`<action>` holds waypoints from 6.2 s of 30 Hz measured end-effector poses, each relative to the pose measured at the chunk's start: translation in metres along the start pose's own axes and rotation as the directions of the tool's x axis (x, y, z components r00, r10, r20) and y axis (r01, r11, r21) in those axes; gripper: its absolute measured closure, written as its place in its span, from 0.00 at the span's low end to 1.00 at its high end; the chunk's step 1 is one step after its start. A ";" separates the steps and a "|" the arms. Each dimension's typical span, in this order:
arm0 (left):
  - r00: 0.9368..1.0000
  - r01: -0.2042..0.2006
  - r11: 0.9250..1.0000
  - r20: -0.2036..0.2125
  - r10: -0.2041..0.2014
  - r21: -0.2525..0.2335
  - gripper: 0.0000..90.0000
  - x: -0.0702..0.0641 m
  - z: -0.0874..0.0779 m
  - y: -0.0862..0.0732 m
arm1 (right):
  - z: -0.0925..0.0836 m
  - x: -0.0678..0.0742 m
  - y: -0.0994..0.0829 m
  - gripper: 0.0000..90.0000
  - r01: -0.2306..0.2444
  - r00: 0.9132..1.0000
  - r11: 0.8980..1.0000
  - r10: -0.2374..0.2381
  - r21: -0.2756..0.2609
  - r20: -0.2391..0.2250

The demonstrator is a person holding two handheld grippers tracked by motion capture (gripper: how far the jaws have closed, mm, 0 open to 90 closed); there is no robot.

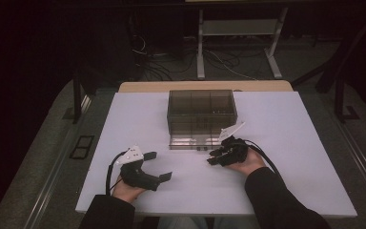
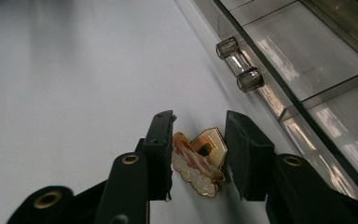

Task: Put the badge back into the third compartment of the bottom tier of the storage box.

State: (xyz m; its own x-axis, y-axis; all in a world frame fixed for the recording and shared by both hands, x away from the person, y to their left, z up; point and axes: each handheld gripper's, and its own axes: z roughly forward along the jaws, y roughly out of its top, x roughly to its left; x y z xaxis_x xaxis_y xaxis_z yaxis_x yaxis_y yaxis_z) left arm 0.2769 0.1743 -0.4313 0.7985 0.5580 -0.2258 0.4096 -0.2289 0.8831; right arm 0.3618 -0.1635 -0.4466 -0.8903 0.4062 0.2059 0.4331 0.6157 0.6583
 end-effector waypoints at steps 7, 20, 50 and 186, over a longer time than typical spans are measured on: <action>1.000 0.001 1.000 0.000 -0.001 0.001 0.00 0.000 0.000 0.000 | -0.002 -0.001 0.000 0.78 -0.014 1.000 1.000 0.014 -0.006 -0.003; 1.000 0.000 1.000 -0.001 0.000 0.002 0.00 0.000 0.000 0.000 | -0.015 0.009 0.001 0.91 0.009 1.000 1.000 -0.008 0.028 -0.022; 1.000 0.000 1.000 -0.001 0.000 0.003 0.00 0.000 0.000 0.000 | -0.028 0.010 0.001 0.93 -0.086 0.993 0.992 0.092 0.089 -0.074; 1.000 -0.003 1.000 0.004 0.003 0.005 0.00 0.001 0.001 0.000 | -0.037 -0.065 0.037 0.93 -0.158 0.984 0.987 0.153 0.043 0.091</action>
State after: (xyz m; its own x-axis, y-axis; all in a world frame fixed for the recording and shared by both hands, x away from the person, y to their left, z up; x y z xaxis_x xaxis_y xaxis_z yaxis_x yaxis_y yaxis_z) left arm 0.2776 0.1743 -0.4322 0.8014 0.5542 -0.2249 0.4094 -0.2343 0.8817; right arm 0.4300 -0.1920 -0.4088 -0.7968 0.5555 0.2377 0.5739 0.5727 0.5854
